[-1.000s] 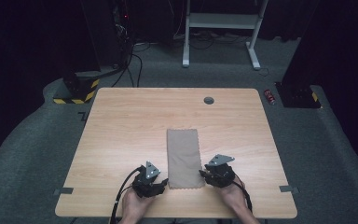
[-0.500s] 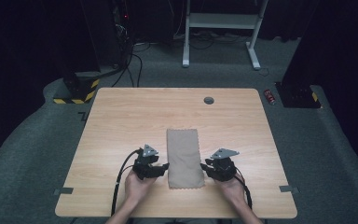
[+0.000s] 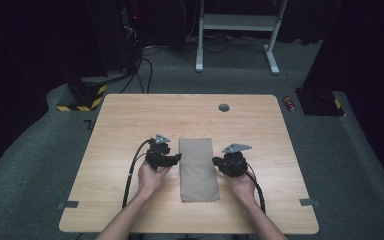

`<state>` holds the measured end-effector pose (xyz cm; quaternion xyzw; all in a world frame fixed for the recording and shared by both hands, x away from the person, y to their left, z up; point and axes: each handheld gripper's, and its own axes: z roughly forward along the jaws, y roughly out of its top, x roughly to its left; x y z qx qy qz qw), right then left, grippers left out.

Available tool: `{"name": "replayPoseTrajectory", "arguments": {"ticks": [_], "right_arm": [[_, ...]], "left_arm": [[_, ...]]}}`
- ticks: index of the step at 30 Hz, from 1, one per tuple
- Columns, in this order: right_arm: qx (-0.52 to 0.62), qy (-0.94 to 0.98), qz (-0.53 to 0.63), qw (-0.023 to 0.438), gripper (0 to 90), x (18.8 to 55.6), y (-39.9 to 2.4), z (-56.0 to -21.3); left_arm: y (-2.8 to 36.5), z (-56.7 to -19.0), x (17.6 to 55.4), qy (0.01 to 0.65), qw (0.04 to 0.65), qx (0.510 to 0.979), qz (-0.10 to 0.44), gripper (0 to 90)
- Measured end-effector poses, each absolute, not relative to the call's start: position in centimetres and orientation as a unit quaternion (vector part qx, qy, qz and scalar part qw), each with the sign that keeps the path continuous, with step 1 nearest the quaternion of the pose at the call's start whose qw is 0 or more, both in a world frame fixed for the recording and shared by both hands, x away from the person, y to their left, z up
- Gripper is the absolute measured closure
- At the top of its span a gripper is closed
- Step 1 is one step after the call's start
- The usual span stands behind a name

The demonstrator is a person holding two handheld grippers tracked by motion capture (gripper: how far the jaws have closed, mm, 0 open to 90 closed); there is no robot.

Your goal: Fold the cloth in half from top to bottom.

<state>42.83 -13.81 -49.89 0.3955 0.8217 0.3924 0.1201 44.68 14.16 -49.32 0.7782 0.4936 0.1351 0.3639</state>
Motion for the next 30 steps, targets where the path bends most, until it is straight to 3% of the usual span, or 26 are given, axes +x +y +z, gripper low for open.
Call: {"name": "replayPoseTrajectory", "arguments": {"ticks": [7,17,30], "right_arm": [[0.408,0.815,0.391,0.131,83.7,45.1,-12.7,-49.9],[0.442,0.802,0.373,0.149,74.2,48.3,-12.2,-50.3],[0.469,0.792,0.349,0.176,64.7,50.9,-11.2,-50.6]], "left_arm": [[14.2,-50.2,47.1,0.513,0.364,0.766,0.132,45.2],[13.9,-49.9,49.9,0.544,0.367,0.744,0.128,44.5],[13.4,-51.0,51.4,0.545,0.339,0.755,0.135,45.3]]}}
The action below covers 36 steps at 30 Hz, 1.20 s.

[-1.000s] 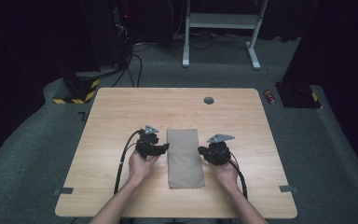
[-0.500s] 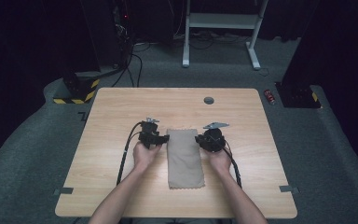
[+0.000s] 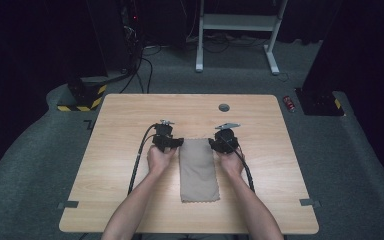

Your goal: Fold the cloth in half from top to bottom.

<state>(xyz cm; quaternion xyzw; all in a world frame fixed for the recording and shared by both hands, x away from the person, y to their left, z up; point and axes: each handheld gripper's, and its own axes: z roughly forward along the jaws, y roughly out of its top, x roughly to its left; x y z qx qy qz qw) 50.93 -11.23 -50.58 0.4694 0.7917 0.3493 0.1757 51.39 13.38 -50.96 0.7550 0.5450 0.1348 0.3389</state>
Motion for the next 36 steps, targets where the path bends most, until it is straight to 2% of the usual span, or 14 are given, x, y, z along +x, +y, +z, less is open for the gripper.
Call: {"name": "replayPoseTrajectory", "arguments": {"ticks": [8,14,20,28,36], "right_arm": [[0.474,0.792,0.348,0.164,64.7,51.5,-10.8,-51.8],[0.454,0.805,0.336,0.179,65.5,51.7,-10.1,-51.8],[0.446,0.815,0.326,0.175,69.4,52.2,-9.6,-51.6],[0.43,0.823,0.333,0.162,82.8,52.2,-9.5,-51.6],[0.436,0.819,0.346,0.141,88.1,52.4,-9.8,-51.6]], "left_arm": [[13.0,-51.2,51.4,0.53,0.33,0.766,0.155,48.3],[12.5,-51.3,51.1,0.513,0.318,0.778,0.175,52.5],[12.2,-51.3,51.0,0.501,0.314,0.785,0.183,58.1],[11.9,-51.1,51.3,0.488,0.313,0.796,0.172,71.3],[12.2,-51.1,52.1,0.496,0.333,0.792,0.127,87.0]]}}
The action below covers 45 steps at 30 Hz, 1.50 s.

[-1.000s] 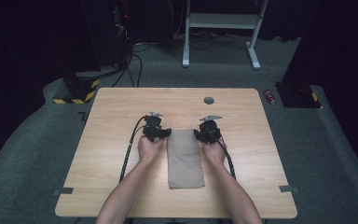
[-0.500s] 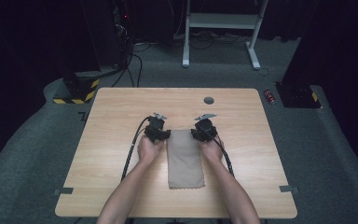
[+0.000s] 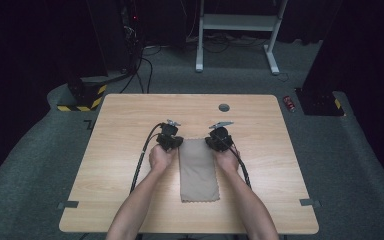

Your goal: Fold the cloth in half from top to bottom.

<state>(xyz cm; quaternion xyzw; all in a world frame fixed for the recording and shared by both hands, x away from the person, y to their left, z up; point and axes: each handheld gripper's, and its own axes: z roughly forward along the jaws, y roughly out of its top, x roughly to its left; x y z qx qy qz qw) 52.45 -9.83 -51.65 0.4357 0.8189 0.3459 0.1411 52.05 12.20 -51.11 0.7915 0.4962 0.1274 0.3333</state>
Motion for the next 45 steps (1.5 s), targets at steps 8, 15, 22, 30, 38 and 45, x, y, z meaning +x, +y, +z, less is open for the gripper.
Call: {"name": "replayPoseTrajectory", "arguments": {"ticks": [8,15,22,30,38,45], "right_arm": [[0.442,0.817,0.349,0.128,88.8,52.3,-10.4,-51.4],[0.434,0.813,0.362,0.14,89.2,51.7,-10.8,-49.8],[0.446,0.804,0.364,0.149,89.4,51.7,-11.6,-49.0],[0.449,0.8,0.364,0.162,89.4,52.4,-12.2,-47.4],[0.448,0.801,0.362,0.161,89.2,51.5,-12.7,-47.8],[0.435,0.812,0.356,0.157,89.2,50.6,-12.7,-48.3]], "left_arm": [[12.6,-51.0,52.2,0.491,0.348,0.791,0.109,89.5],[12.6,-49.5,52.1,0.479,0.365,0.79,0.108,89.7],[11.8,-47.7,52.9,0.457,0.372,0.799,0.123,89.7],[11.1,-46.1,53.7,0.45,0.384,0.797,0.126,89.7],[11.0,-47.0,52.7,0.445,0.386,0.8,0.114,89.6],[10.9,-47.4,52.0,0.438,0.381,0.807,0.11,89.6]]}}
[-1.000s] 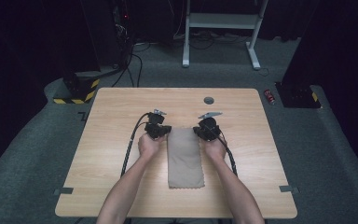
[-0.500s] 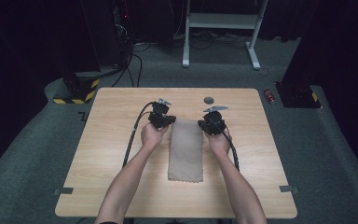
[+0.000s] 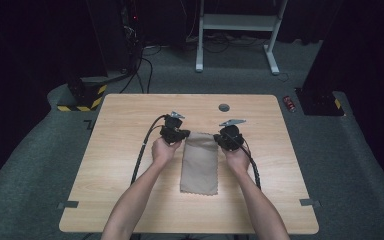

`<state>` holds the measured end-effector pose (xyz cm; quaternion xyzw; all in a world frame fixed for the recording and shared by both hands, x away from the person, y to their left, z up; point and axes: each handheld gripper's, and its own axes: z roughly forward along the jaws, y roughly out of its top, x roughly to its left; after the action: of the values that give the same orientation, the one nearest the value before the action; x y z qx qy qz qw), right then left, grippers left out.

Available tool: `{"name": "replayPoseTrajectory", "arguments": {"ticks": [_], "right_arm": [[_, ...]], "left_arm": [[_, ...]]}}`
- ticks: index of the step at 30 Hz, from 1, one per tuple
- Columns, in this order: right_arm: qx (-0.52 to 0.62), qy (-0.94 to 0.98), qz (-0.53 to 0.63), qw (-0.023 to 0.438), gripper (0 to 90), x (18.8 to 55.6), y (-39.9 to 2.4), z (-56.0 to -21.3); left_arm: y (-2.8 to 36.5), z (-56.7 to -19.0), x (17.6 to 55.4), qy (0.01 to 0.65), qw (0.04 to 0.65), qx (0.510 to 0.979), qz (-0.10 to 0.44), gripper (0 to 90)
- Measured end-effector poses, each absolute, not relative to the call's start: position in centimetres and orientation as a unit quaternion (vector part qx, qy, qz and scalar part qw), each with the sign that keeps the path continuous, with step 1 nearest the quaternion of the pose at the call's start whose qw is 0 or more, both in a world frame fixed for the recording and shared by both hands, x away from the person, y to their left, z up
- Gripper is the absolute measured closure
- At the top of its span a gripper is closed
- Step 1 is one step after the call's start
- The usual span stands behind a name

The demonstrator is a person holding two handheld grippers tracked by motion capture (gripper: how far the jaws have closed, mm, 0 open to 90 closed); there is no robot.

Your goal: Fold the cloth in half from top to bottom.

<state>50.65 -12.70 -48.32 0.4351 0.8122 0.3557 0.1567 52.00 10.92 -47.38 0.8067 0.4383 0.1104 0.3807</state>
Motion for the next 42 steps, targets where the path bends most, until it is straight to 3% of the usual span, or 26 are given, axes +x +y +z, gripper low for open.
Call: {"name": "replayPoseTrajectory", "arguments": {"ticks": [13,21,42], "right_arm": [[0.419,0.821,0.356,0.152,89.2,48.9,-13.0,-48.3],[0.413,0.824,0.358,0.149,89.2,48.2,-13.2,-48.3],[0.383,0.837,0.364,0.141,89.2,46.0,-12.9,-48.2]], "left_arm": [[11.2,-47.3,50.2,0.424,0.396,0.807,0.11,89.6],[11.7,-47.9,49.3,0.43,0.409,0.801,0.082,89.3],[12.7,-47.9,47.2,0.428,0.421,0.795,0.087,89.4]]}}
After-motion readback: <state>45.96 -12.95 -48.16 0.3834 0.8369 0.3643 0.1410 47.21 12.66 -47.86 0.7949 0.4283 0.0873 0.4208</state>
